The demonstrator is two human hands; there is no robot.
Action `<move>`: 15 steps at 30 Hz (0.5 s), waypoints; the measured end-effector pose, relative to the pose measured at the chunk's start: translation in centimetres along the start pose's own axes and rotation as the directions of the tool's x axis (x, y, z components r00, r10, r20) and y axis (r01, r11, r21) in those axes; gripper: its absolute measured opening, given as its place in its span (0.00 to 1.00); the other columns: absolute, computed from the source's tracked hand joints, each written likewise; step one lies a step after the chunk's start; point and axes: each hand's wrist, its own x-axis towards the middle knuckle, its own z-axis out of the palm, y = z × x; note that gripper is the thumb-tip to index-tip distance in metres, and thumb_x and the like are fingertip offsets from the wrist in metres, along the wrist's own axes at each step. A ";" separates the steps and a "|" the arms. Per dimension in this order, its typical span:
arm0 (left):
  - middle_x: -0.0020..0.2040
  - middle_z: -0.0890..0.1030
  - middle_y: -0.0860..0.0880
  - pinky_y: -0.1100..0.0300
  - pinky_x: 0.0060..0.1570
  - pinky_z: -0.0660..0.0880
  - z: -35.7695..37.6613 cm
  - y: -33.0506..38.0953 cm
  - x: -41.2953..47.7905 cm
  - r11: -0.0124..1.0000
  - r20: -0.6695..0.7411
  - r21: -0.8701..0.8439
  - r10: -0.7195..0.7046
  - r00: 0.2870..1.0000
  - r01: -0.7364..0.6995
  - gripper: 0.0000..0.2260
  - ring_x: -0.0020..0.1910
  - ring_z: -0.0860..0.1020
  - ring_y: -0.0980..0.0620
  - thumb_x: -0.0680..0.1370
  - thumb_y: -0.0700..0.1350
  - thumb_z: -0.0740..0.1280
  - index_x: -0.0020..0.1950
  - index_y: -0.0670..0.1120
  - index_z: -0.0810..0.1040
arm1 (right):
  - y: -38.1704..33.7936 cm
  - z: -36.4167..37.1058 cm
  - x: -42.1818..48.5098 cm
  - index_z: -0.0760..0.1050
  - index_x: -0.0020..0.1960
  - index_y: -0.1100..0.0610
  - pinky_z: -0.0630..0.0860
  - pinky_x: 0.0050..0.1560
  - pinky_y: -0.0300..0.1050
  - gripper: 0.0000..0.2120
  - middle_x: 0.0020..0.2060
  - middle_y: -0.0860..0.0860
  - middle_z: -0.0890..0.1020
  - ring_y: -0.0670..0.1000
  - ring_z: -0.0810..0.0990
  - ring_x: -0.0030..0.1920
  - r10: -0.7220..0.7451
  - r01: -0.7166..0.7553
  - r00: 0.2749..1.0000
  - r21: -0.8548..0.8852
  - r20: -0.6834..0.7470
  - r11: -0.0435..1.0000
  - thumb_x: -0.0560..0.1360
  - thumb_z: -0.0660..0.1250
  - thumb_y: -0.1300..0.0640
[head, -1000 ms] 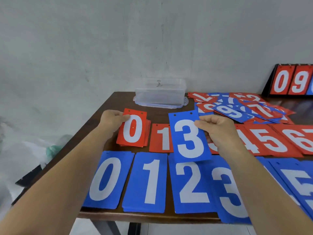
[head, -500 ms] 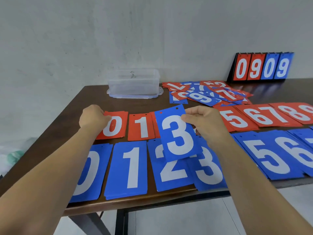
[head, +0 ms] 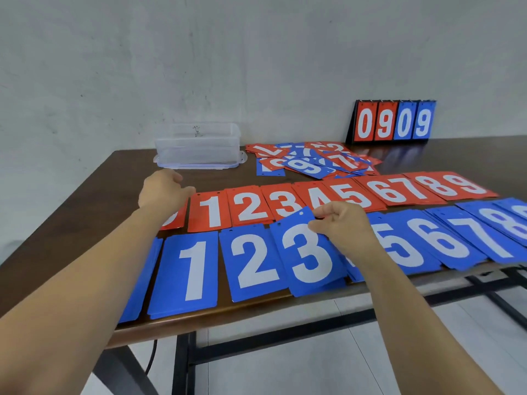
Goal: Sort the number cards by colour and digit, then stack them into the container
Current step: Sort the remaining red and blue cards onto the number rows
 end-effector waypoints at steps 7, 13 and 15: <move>0.58 0.80 0.45 0.51 0.58 0.75 1.2 1.8 -1.6 0.998 0.040 -0.037 0.048 0.998 -0.047 0.20 0.58 0.78 0.46 0.75 0.49 0.72 0.63 0.43 0.76 | 1.2 1.5 -0.4 0.74 0.62 0.49 0.75 0.44 0.43 0.16 0.48 0.47 0.81 0.48 0.79 0.51 -0.132 0.068 0.988 -0.529 -0.083 0.846 0.75 0.70 0.52; 0.58 0.80 0.45 0.51 0.57 0.75 1.9 2.8 -2.5 0.997 0.064 -0.025 0.073 0.995 -0.072 0.20 0.58 0.77 0.45 0.75 0.49 0.72 0.65 0.43 0.75 | 1.4 1.5 -0.2 0.74 0.61 0.49 0.75 0.44 0.42 0.15 0.49 0.47 0.81 0.48 0.78 0.51 -0.152 0.091 0.986 -0.521 -0.075 0.848 0.76 0.70 0.52; 0.57 0.80 0.45 0.51 0.56 0.75 2.1 3.2 -2.6 0.995 0.058 -0.023 0.094 0.994 -0.093 0.20 0.57 0.78 0.46 0.75 0.49 0.72 0.64 0.43 0.75 | 1.2 1.2 -0.1 0.75 0.60 0.50 0.75 0.44 0.42 0.13 0.48 0.47 0.81 0.47 0.78 0.50 -0.156 0.098 0.985 -0.488 -0.080 0.867 0.76 0.69 0.53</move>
